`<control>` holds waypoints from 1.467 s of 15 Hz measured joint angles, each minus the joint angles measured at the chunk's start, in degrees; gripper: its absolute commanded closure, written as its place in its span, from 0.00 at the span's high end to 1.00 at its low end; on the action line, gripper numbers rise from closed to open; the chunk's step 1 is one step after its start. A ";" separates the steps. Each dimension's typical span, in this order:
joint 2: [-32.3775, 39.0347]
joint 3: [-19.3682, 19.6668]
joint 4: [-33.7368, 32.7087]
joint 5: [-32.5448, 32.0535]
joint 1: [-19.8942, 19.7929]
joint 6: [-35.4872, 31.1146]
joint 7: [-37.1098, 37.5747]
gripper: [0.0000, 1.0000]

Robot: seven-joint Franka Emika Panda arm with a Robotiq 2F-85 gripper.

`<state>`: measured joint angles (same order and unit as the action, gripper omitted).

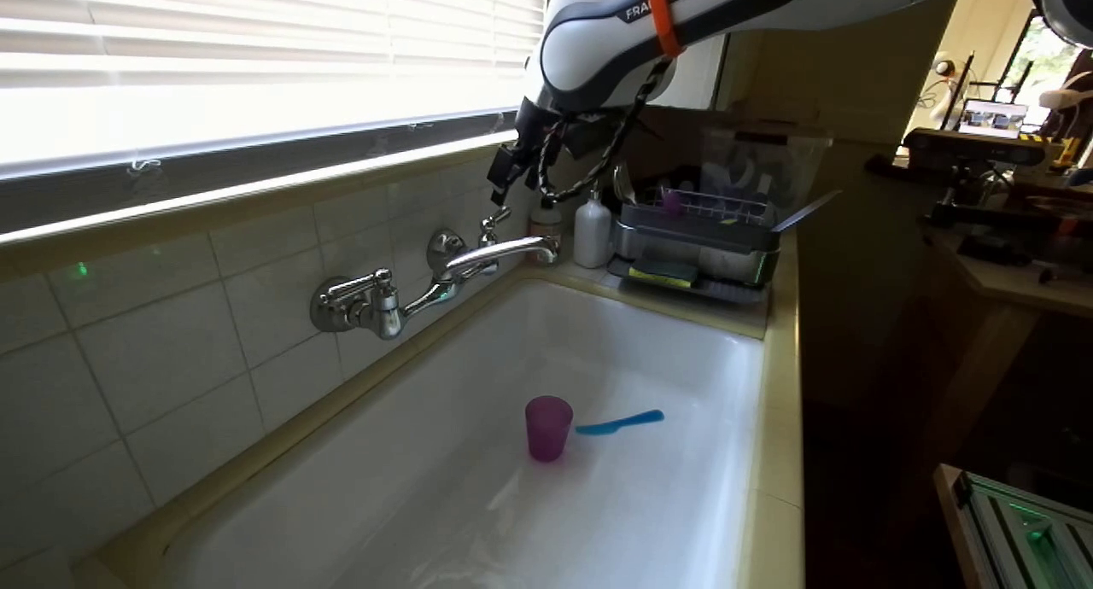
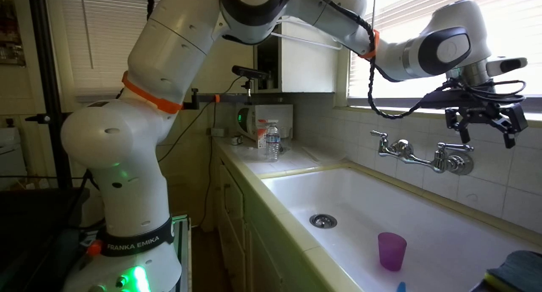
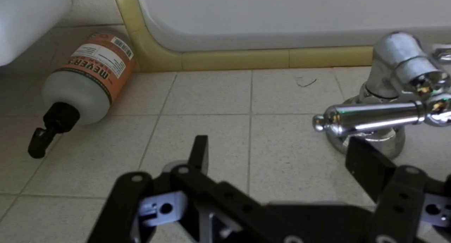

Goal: Open then close the tap using the right handle

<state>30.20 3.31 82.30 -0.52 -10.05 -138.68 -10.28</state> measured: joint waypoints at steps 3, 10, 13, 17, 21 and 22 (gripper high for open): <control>0.61 -0.05 0.00 0.27 -0.04 -1.94 0.00 1.00; 2.05 -0.20 -0.21 0.35 -0.16 -3.34 0.00 1.00; 2.07 -0.22 -0.57 0.30 -0.14 -2.60 -0.16 1.00; 2.08 -0.02 -1.40 -0.60 0.08 -0.63 -0.16 1.00; 2.08 0.32 -2.20 -1.88 0.37 1.74 -0.11 1.00; 2.10 0.32 -2.38 -2.09 0.38 2.21 -0.11 1.00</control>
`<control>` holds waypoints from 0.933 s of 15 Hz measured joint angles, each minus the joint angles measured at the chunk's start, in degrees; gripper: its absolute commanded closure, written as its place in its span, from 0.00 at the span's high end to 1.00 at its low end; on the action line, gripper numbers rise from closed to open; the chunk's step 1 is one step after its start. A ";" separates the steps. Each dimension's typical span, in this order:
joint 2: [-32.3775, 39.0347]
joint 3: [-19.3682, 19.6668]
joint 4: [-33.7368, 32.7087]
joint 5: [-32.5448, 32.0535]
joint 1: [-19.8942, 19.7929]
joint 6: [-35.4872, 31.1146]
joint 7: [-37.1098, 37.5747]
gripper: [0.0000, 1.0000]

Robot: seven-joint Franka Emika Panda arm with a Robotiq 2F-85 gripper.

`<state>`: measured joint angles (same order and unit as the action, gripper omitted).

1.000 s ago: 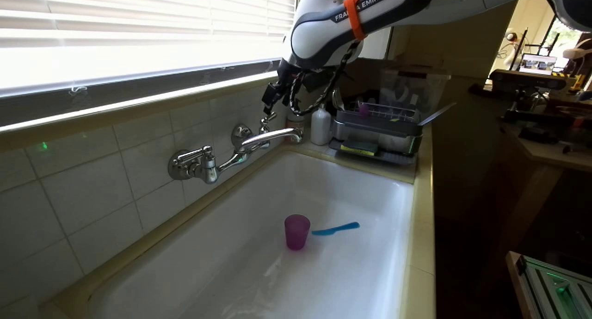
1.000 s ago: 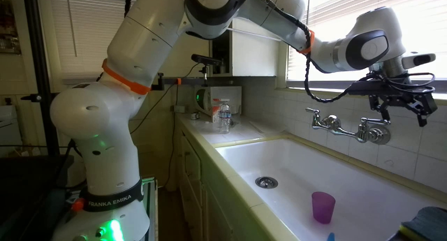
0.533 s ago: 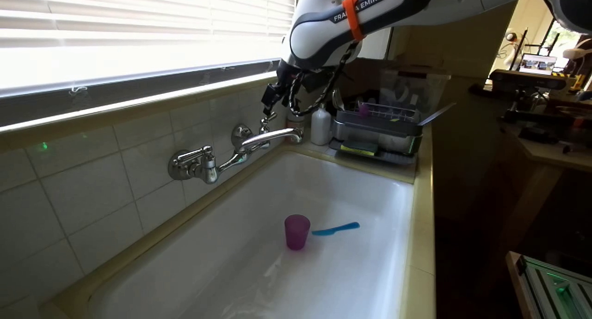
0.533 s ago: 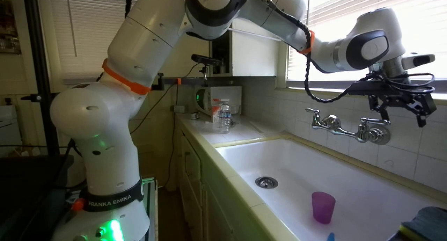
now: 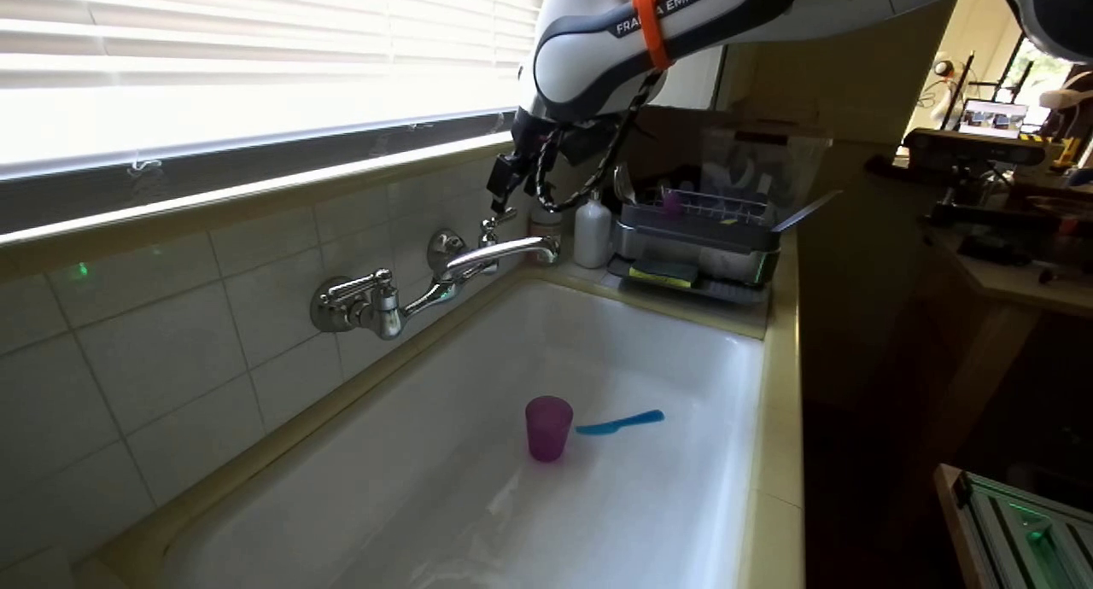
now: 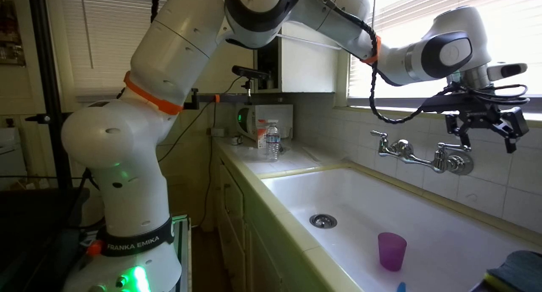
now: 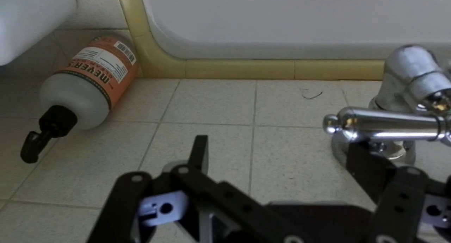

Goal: Open then close the tap using the right handle

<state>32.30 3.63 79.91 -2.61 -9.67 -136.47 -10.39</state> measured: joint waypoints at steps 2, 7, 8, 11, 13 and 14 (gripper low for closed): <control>0.01 0.00 -0.30 -0.18 0.00 0.90 0.00 1.00; -0.01 0.02 -0.65 -0.42 0.00 2.21 0.00 1.00; -0.01 0.03 -0.73 -0.44 0.00 2.48 0.00 1.00; -0.01 0.08 -1.01 -0.51 0.00 3.43 0.00 1.00; -0.01 0.15 -1.05 -0.69 0.01 3.55 0.03 1.00; -0.01 0.18 -1.05 -0.80 0.01 3.56 0.05 1.00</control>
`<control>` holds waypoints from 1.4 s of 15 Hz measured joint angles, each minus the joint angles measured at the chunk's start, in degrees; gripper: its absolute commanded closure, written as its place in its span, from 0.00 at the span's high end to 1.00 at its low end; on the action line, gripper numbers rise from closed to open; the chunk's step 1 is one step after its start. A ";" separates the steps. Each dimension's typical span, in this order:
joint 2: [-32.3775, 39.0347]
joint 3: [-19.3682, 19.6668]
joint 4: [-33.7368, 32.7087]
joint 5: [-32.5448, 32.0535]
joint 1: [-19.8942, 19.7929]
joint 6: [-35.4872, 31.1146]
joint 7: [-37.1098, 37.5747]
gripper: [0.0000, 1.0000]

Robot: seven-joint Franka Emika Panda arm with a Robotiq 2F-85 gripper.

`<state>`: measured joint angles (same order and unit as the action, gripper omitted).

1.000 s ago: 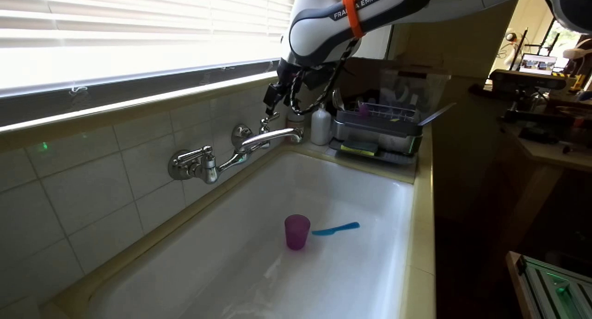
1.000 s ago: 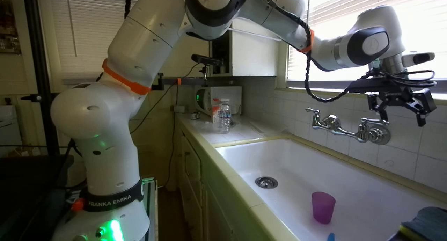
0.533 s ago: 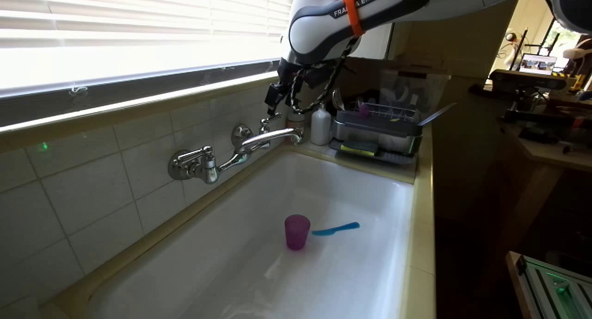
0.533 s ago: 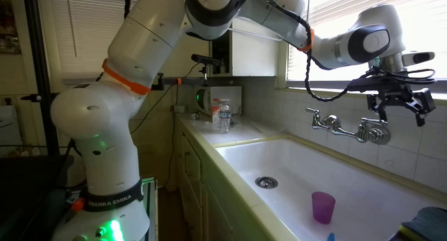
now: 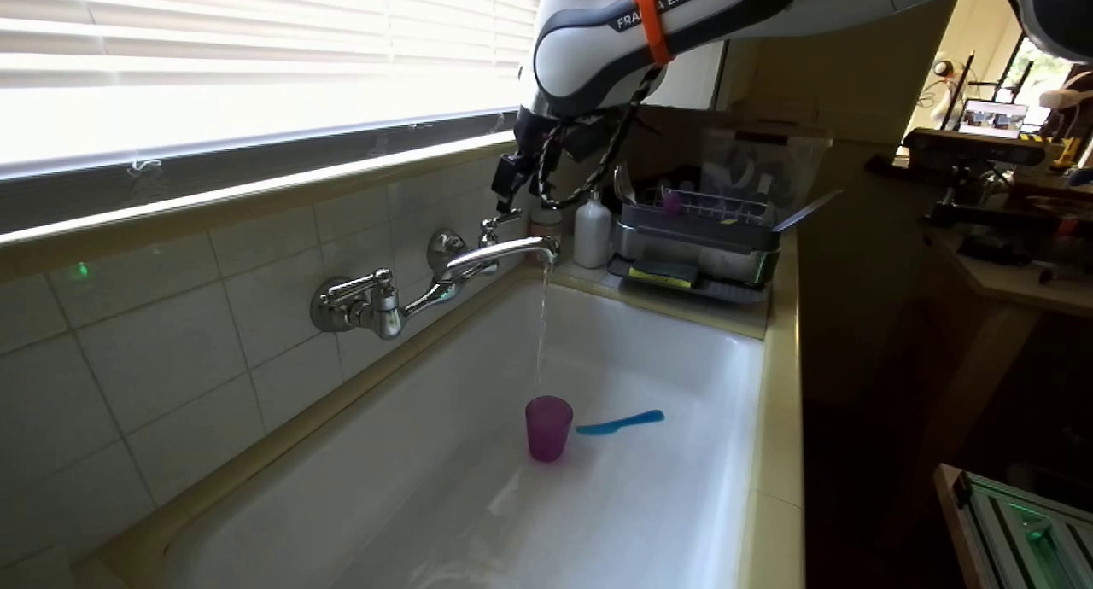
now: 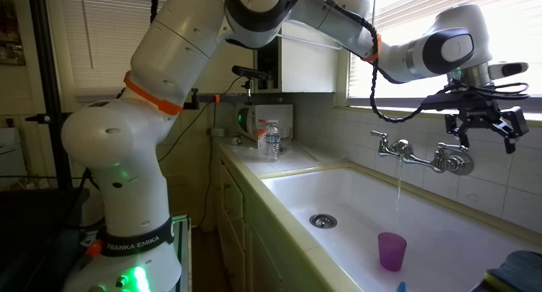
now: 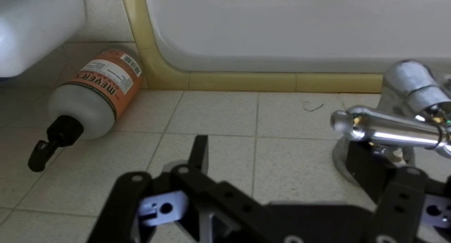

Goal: Open then close the tap using the right handle

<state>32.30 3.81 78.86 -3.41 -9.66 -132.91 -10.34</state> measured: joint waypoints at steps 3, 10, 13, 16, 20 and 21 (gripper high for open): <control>0.00 0.08 -0.01 -0.34 0.01 0.02 0.03 1.00; 0.00 0.20 -0.12 -0.91 0.02 0.45 0.03 1.00; -0.02 0.29 -0.27 -0.97 0.02 1.30 0.03 1.00; -0.03 0.38 -0.60 -1.12 0.02 2.67 0.03 1.00; 0.00 1.24 -0.47 -2.61 0.05 2.87 0.19 1.00; 0.00 1.69 -0.45 -3.28 0.05 2.73 0.29 1.00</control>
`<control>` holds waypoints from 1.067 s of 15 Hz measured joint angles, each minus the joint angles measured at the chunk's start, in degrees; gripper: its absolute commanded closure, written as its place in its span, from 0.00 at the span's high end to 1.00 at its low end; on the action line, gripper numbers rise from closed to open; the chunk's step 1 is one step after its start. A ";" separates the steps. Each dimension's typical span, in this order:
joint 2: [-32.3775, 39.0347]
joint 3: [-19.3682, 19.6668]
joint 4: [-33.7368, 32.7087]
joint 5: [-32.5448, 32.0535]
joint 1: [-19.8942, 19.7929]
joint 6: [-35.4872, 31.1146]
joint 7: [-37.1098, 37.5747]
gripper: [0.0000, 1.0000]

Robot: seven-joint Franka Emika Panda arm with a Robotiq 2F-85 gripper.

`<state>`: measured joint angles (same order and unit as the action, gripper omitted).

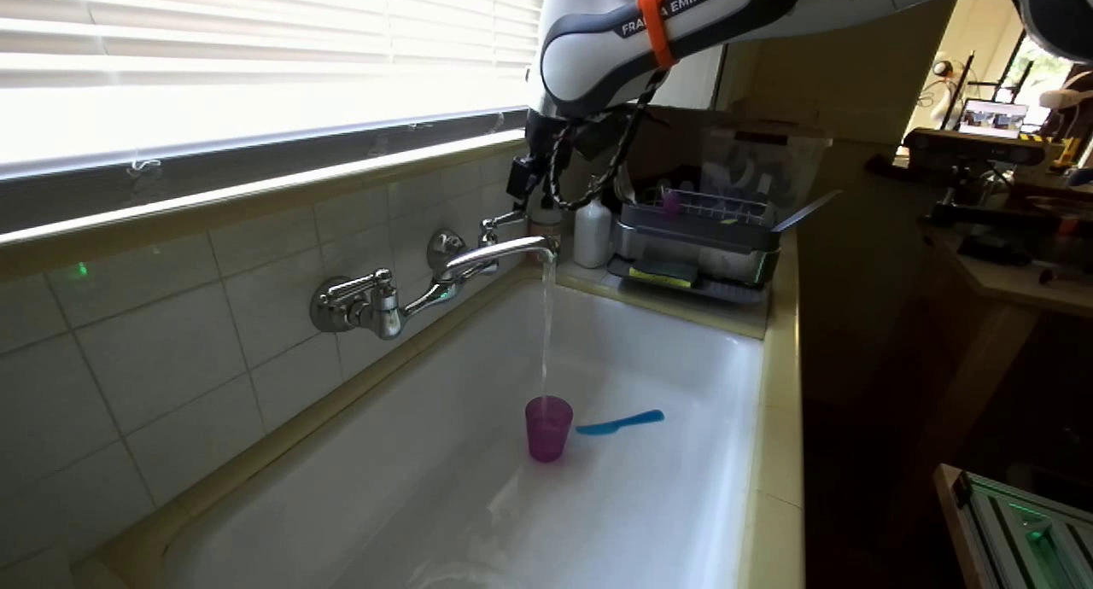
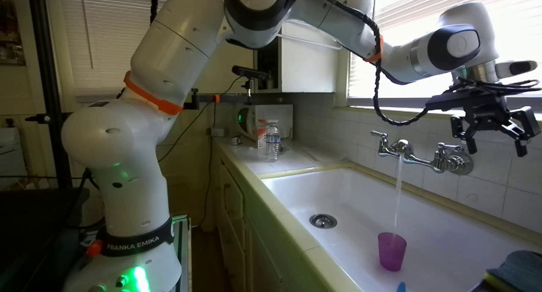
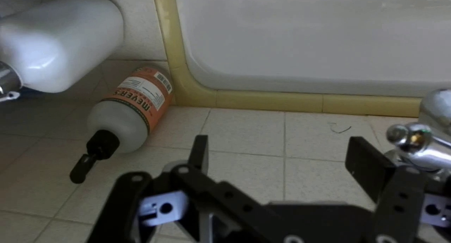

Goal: Open then close the tap using the right handle

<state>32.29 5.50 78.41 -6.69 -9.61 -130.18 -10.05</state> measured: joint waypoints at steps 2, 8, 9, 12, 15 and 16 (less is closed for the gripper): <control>0.00 0.75 0.03 -1.26 0.01 0.05 0.02 1.00; -1.22 0.15 0.35 -1.73 0.01 9.12 -3.74 1.00; -1.64 -0.18 0.40 -1.72 0.02 10.90 -4.63 1.00; -3.03 -1.20 0.83 -1.46 0.03 13.40 -5.97 1.00; -3.45 -1.89 1.19 -0.88 0.03 13.27 -5.96 1.00; -3.45 -2.03 1.31 -0.49 0.02 13.06 -5.94 1.00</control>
<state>28.85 3.47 79.72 -7.18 -9.59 -117.12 -16.00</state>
